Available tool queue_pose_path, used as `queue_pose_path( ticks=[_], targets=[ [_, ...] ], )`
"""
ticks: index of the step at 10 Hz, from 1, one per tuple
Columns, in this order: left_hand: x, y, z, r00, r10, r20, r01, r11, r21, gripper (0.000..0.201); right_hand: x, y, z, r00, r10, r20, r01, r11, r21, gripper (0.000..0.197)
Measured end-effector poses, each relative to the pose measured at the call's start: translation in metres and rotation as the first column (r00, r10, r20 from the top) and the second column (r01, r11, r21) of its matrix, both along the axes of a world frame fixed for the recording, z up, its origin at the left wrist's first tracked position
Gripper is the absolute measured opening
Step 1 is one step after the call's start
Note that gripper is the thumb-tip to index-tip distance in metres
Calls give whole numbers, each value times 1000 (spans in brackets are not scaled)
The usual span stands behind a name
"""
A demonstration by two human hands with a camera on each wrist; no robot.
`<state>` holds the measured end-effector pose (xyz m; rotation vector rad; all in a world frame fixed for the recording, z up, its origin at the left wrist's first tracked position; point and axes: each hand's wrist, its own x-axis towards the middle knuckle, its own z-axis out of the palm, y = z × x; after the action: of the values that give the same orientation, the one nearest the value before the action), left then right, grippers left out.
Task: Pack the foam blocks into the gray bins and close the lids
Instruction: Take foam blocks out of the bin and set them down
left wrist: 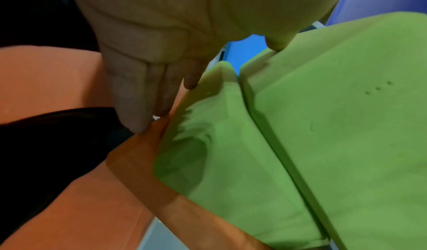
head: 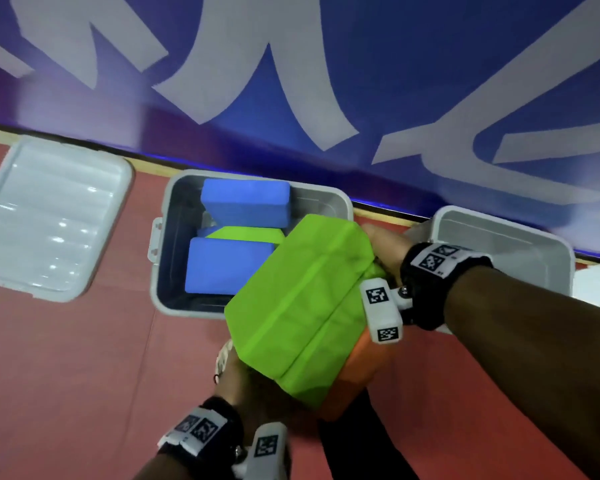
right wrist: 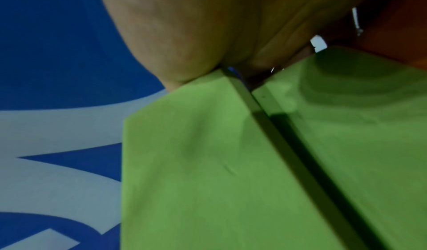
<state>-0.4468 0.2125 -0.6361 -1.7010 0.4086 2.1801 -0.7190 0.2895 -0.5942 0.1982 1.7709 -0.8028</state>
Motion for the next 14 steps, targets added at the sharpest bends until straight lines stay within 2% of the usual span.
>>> queue_pose_path(
  ticks=[1, 2, 3, 4, 6, 7, 8, 9, 10, 12, 13, 14],
  targets=[
    [-21, 14, -34, 994, 105, 27, -107, 991, 81, 32, -33, -27, -18, 980, 159, -118, -146, 983, 115, 22],
    [-49, 15, -50, 988, 45, 148, -47, 999, 9, 43, -52, -51, -30, 920, 312, -236, -278, 946, 164, 34],
    [-64, 7, -58, 961, 67, 268, -70, 998, 2, 58, -56, -73, -28, 899, 303, -317, -265, 951, 156, 44],
    [-77, -2, -57, 971, -29, 236, 34, 999, -18, 56, -45, -62, -38, 956, 212, -201, -181, 970, 161, 51],
    [-101, -18, -33, 960, -195, 203, 206, 978, -38, 43, -14, -11, -42, 965, 257, -52, -240, 945, 223, 54],
    [-111, -28, -14, 953, -254, 163, 266, 962, -59, 46, 1, -4, -36, 976, 216, 18, -215, 955, 206, 56],
    [-122, -40, 12, 938, -329, 107, 340, 935, -105, 45, 11, -9, -21, 981, 196, -3, -192, 965, 179, 65],
    [-129, -54, 53, 912, -406, 58, 410, 892, -193, 41, 19, -16, 15, 986, 149, -71, -137, 978, 155, 43],
    [-137, -68, 101, 870, -493, 17, 475, 827, -300, 36, 24, -18, 65, 983, 94, -156, -74, 989, 131, 45],
    [-148, -74, 236, 693, -715, -89, 581, 628, -517, 24, 57, -2, 184, 939, 19, -344, 11, 996, 85, 35],
    [-144, -63, 308, 592, -794, -137, 574, 535, -620, 24, 81, 8, 246, 905, 2, -425, 56, 991, 124, 41],
    [-139, -45, 359, 517, -840, -165, 542, 470, -697, 19, 93, 28, 296, 878, 41, -476, 17, 993, 118, 35]
  ],
)
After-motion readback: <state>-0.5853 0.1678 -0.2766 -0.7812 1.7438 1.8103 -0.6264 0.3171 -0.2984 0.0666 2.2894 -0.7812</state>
